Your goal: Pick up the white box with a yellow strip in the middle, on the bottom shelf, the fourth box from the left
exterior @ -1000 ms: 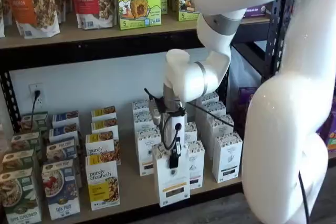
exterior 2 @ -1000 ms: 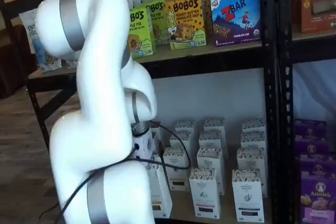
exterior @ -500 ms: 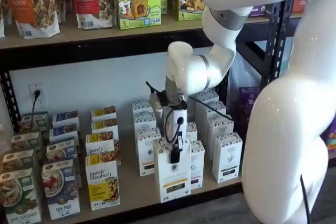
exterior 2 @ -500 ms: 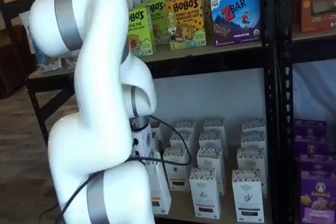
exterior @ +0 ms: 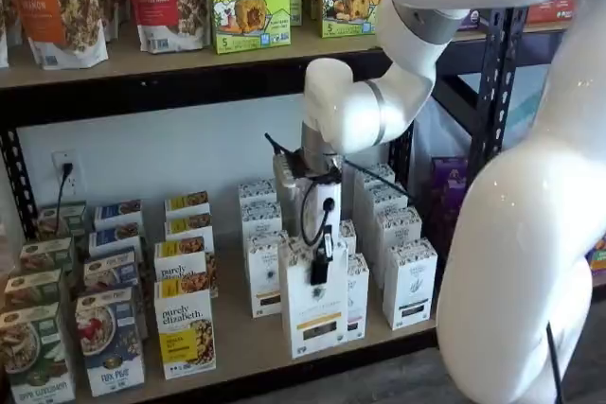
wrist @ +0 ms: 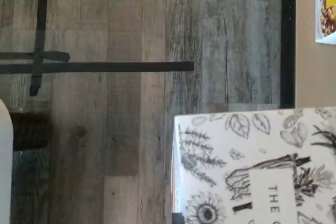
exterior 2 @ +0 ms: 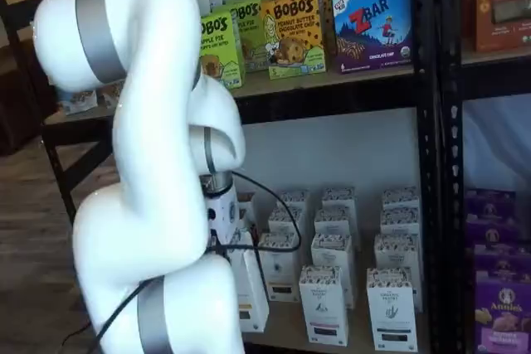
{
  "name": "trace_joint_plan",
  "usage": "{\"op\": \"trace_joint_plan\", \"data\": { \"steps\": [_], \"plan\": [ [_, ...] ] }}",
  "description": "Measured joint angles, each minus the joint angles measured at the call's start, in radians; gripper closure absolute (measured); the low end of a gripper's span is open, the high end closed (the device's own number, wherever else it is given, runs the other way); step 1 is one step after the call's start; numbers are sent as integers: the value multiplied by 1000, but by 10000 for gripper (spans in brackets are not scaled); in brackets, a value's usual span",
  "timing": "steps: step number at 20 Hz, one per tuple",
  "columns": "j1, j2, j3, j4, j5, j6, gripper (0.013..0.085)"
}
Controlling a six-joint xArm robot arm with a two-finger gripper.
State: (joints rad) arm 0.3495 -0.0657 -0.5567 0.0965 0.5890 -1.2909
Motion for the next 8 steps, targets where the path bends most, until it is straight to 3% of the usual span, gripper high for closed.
{"op": "trace_joint_plan", "data": {
  "steps": [8],
  "plan": [
    [-2,-65,5,-14,61,13,490]
  ]
}}
